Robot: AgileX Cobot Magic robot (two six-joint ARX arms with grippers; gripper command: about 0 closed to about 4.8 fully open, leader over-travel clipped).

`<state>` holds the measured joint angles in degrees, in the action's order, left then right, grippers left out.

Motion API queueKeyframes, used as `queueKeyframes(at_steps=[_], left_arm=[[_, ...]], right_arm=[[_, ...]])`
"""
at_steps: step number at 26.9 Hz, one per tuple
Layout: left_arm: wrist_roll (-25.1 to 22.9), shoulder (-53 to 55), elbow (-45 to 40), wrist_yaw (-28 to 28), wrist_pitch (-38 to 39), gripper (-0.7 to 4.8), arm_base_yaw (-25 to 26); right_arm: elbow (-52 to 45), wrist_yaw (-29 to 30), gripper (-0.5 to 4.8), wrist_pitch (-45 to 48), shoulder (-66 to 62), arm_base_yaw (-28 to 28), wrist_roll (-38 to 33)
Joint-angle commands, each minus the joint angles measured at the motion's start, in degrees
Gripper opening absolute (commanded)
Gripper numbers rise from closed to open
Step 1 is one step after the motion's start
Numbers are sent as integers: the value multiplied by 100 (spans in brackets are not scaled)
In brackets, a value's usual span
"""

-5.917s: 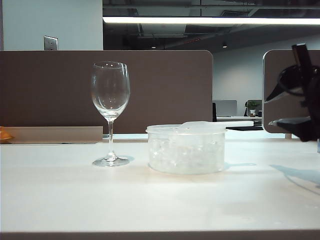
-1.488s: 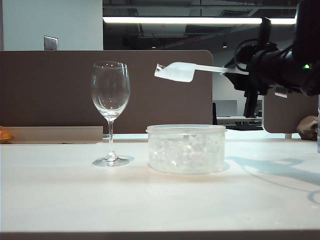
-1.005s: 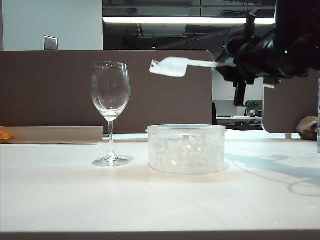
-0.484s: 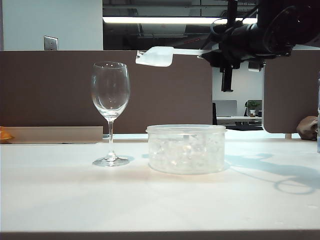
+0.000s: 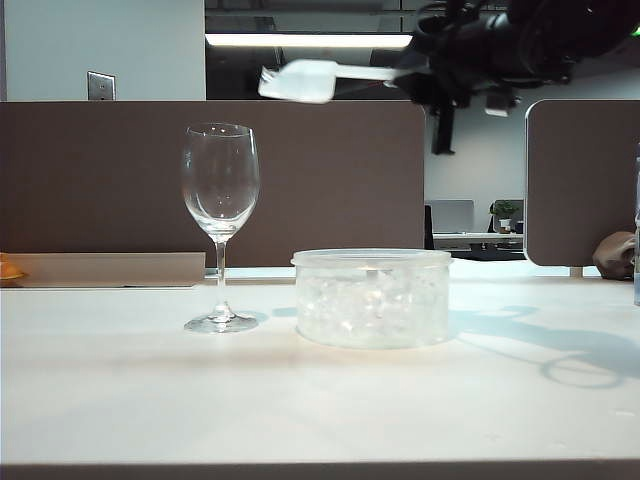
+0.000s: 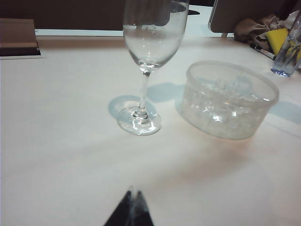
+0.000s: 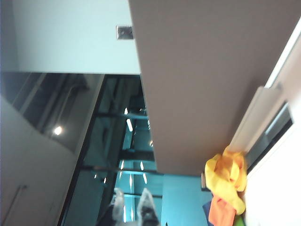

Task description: Pick up an ice shovel filled with ice cubes and pour the ice from the shovel into the glass.

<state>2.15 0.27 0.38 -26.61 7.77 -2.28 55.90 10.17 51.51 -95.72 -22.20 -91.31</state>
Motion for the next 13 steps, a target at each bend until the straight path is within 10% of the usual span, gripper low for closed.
queueKeyframes(at_steps=[1,13], left_arm=[[-22,7,7,-42,-11,-5,4],[-20,7,7,-42,-11,-5,7]], right_arm=[[319,46,-2,-251,39,-109,275],[516,46,-2,-717,28,-179,761]])
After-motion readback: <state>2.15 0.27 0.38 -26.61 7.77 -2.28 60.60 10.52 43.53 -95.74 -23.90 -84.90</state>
